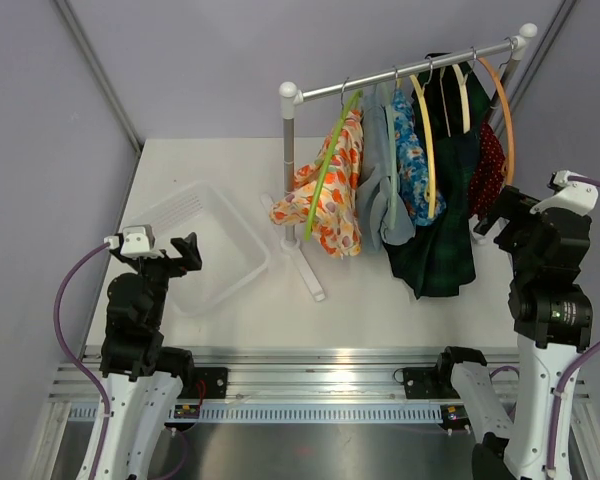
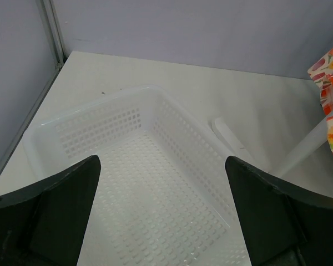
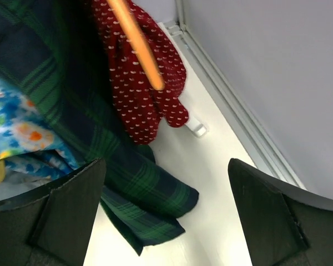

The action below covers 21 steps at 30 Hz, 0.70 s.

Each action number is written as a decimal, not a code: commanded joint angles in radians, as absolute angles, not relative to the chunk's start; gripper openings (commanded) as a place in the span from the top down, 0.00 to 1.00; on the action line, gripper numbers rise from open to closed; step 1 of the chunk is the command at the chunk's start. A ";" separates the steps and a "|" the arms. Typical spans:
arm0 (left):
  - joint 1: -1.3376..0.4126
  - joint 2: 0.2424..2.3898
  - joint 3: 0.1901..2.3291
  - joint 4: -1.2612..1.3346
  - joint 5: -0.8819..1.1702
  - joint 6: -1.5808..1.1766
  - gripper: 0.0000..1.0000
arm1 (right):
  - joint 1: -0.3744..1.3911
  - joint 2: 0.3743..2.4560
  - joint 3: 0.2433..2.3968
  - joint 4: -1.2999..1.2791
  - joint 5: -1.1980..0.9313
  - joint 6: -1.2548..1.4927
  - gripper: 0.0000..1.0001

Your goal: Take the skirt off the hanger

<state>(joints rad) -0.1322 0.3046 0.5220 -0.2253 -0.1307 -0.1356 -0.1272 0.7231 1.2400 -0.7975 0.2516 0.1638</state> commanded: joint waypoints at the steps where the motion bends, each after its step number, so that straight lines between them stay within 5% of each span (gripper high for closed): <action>1: -0.137 0.313 0.541 -0.160 -0.095 -0.123 0.01 | -0.126 0.726 1.345 -0.818 0.014 0.053 0.01; 6: -0.140 0.324 0.543 -0.164 -0.089 -0.117 0.01 | -0.126 0.828 1.498 -0.972 -0.620 -0.283 0.00; 13: -0.140 0.331 0.545 -0.167 -0.094 -0.112 0.01 | -0.123 0.962 1.689 -0.968 -1.099 -0.138 0.01; 17: -0.140 0.348 0.549 -0.167 -0.072 -0.112 0.01 | -0.086 1.043 1.741 -0.819 -1.167 0.046 0.01; 21: -0.140 0.373 0.552 -0.167 -0.071 -0.107 0.01 | 0.124 1.195 1.909 -0.885 -0.938 0.038 0.01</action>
